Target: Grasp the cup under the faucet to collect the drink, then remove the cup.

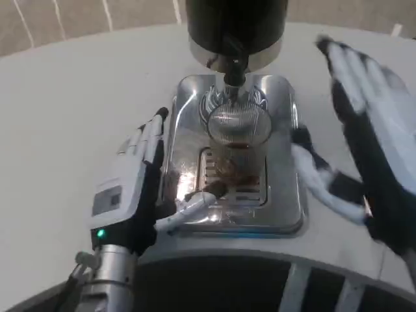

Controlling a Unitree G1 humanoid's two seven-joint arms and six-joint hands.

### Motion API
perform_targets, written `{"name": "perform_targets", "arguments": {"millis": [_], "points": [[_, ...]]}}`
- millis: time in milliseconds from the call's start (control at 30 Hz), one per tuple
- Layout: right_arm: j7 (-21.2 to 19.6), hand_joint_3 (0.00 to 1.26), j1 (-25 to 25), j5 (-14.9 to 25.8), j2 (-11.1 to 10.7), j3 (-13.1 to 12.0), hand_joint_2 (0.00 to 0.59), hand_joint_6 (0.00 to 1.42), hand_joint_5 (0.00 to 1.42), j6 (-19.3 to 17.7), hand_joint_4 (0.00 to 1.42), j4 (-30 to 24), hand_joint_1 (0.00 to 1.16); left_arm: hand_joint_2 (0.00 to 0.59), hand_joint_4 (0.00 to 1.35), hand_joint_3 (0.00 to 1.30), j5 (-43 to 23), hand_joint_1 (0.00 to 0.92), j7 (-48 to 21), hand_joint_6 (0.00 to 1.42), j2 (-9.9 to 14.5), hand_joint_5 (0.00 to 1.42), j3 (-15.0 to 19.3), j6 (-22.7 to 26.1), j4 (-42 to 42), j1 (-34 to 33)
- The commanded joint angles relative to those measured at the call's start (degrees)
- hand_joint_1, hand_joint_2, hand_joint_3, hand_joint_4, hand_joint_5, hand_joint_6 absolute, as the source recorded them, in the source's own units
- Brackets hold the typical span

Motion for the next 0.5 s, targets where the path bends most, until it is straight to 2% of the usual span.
{"name": "perform_targets", "arguments": {"millis": [33, 100, 167, 267, 367, 500], "points": [[-1.4, 0.0, 7.2, 3.4, -2.6, -3.4, 0.567, 0.0, 0.0, -4.0, 0.0, -3.3, 0.45, 0.026, 0.0, 0.0, -0.9, 0.036, 0.5, 0.1, -0.6, 0.05, -0.5, -1.1, 2.1, -1.0], [-2.0, 0.0, 10.1, 4.9, -4.1, -5.2, 0.554, 0.0, 0.0, -5.9, 0.0, -4.1, 0.47, 0.025, 0.0, 0.0, -1.1, 0.035, 0.5, 0.1, -0.7, 0.05, -0.6, -1.4, 2.7, -1.4], [-3.0, 0.0, 13.6, 6.2, -5.4, -6.9, 0.523, 0.0, 0.0, -8.0, 0.0, -4.6, 0.55, 0.025, 0.0, 0.0, -1.6, 0.036, 0.3, 0.1, -1.0, 0.05, -0.7, -1.9, 3.6, -2.0], [-6.7, 0.0, 22.0, 8.6, -8.2, -11.1, 0.443, 0.0, 0.0, -13.2, 0.0, -4.5, 0.67, 0.031, 0.0, 0.0, -2.3, 0.083, 0.6, 0.11, -1.5, 0.05, -1.2, -2.7, 5.2, -3.0], [-10.1, 0.0, 27.1, 10.0, -10.3, -14.4, 0.414, 0.0, 0.0, -17.6, 0.0, -3.2, 0.73, 0.037, 0.0, 0.0, -2.4, 0.133, 1.0, 0.11, -2.0, 0.06, -1.6, -3.6, 6.4, -3.9], [-13.3, 0.0, 31.0, 10.7, -11.8, -15.9, 0.386, 0.0, 0.0, -22.0, 0.0, -1.0, 0.77, 0.04, 0.0, 0.0, -3.3, 0.159, 1.2, 0.13, -2.6, 0.07, -1.5, -4.5, 8.0, -4.9]]}}
